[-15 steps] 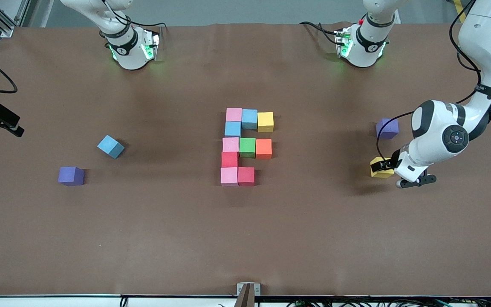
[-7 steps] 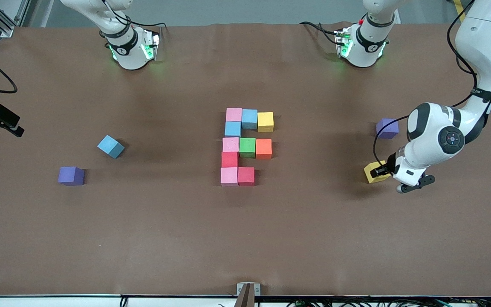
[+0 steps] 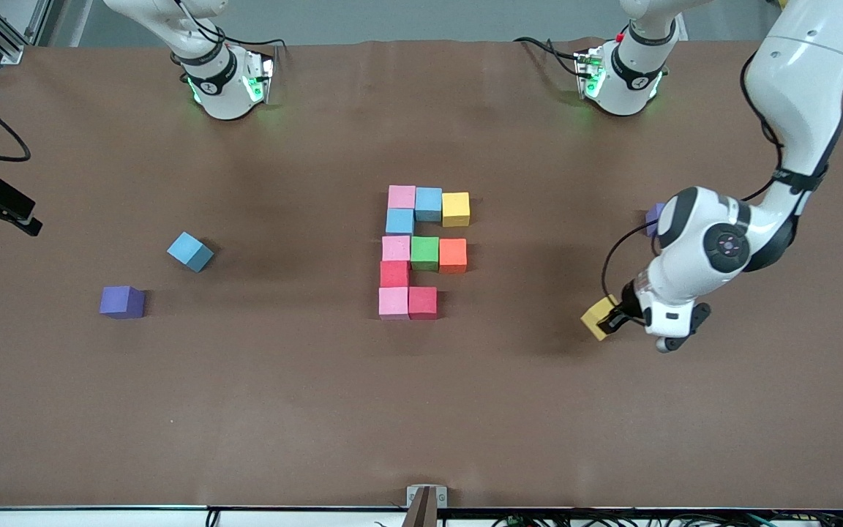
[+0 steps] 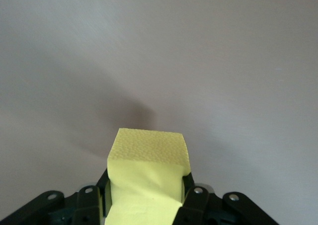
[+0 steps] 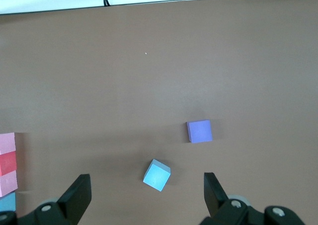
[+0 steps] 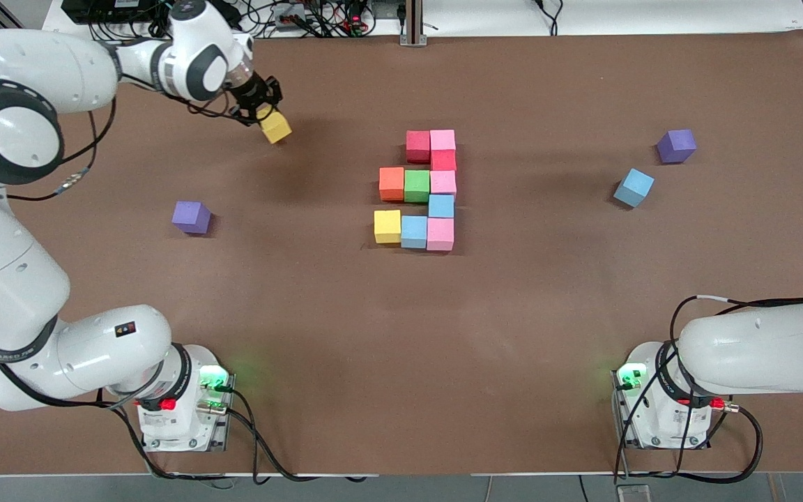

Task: Arrange 11 blocks into digit 3
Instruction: 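Carry the yellow cube to beside the red cube with the left gripper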

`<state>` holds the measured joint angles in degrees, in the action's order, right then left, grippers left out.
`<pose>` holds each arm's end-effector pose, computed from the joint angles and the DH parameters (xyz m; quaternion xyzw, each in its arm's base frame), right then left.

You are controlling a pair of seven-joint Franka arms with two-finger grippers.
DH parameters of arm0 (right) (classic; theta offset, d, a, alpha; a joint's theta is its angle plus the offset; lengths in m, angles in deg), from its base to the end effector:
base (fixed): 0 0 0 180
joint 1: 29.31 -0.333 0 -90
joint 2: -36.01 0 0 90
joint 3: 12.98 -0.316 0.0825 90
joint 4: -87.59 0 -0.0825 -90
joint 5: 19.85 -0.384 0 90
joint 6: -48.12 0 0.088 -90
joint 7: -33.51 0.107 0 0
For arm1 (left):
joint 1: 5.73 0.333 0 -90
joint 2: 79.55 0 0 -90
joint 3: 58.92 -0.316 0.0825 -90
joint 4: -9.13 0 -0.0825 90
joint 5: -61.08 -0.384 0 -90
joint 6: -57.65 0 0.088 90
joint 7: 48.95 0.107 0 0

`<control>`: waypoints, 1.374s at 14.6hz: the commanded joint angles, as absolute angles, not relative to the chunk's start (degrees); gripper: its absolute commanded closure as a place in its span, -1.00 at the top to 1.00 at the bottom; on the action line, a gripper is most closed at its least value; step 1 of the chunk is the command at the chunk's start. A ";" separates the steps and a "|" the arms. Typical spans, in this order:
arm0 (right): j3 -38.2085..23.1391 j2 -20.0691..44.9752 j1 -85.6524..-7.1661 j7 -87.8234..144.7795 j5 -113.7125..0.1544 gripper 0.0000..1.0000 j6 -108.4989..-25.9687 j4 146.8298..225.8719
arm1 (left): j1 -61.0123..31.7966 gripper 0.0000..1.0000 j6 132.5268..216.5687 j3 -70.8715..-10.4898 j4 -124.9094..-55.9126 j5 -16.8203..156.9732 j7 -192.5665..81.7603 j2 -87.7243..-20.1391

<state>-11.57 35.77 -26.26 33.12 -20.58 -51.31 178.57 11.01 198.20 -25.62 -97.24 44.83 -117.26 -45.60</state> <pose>0.5702 -0.0433 0.6296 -0.9968 0.0360 -0.0718 0.0033 0.6316 -0.1581 0.2552 0.9199 0.3832 0.0051 0.0831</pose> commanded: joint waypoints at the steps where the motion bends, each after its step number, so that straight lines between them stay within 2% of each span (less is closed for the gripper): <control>1: -11.49 35.92 -26.41 32.98 -20.11 1.00 -51.63 178.74 | 5.10 -0.47 197.66 -25.96 -89.77 45.00 -132.82 -40.72; 7: -11.49 36.09 -26.41 32.98 -20.02 1.00 -51.63 178.74 | -3.87 -0.47 197.75 -26.66 -84.22 44.48 -162.64 -36.76; 15: -11.58 36.18 -27.20 32.98 -20.11 1.00 -51.63 179.00 | -20.30 -0.46 197.22 -37.81 -79.03 45.00 -185.17 -33.76; 20: -11.49 36.44 -27.03 32.89 -20.11 1.00 -49.97 179.26 | -24.27 -0.47 196.43 -39.06 -77.97 46.93 -188.08 -33.50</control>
<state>-11.72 35.77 -26.72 33.11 -20.58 -50.83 178.58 -23.05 197.87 -38.44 -79.96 45.36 -187.92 -34.03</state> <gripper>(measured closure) 0.000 0.463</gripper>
